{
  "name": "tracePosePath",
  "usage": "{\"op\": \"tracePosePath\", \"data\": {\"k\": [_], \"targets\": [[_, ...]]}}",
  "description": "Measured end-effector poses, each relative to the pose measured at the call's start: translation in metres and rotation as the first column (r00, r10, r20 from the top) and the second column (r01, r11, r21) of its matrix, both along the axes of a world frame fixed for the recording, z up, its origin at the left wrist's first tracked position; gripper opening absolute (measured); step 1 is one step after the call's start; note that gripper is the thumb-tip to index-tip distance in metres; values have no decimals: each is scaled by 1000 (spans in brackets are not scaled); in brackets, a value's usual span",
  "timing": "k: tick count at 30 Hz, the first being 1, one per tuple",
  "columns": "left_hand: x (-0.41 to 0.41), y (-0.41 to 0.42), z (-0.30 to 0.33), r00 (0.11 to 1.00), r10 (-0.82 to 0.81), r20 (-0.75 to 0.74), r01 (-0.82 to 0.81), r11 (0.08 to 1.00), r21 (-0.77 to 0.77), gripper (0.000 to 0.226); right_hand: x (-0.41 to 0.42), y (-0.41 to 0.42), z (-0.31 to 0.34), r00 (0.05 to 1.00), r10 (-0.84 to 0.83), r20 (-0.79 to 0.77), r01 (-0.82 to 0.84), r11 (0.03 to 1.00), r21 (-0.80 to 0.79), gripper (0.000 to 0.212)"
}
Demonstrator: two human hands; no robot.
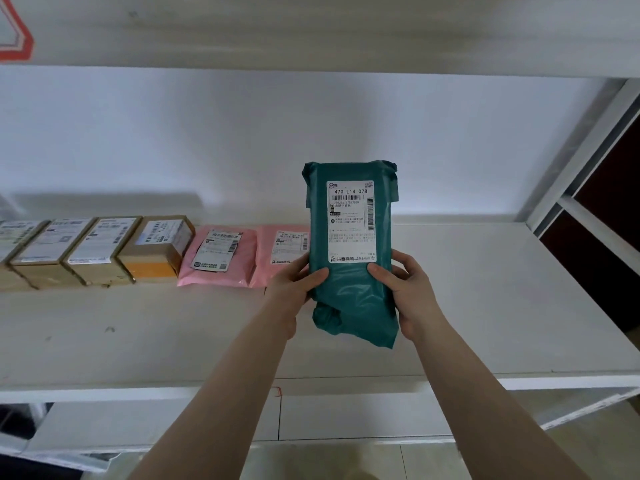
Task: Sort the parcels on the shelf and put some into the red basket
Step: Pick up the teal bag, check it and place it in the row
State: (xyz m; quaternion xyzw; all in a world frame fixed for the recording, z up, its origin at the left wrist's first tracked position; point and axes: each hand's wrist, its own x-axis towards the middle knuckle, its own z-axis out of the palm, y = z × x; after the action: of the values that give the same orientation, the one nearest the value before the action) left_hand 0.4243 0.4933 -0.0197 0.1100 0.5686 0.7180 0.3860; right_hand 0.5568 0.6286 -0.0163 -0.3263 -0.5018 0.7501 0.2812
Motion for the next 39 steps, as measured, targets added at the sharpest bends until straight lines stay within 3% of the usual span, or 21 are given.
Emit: {"op": "tracePosePath", "data": {"k": [39], "targets": [[4,43,10,999,37,13,-34,987,-157,53,-1,48,-2,997,-11,81,14,999,-44,56]]}}
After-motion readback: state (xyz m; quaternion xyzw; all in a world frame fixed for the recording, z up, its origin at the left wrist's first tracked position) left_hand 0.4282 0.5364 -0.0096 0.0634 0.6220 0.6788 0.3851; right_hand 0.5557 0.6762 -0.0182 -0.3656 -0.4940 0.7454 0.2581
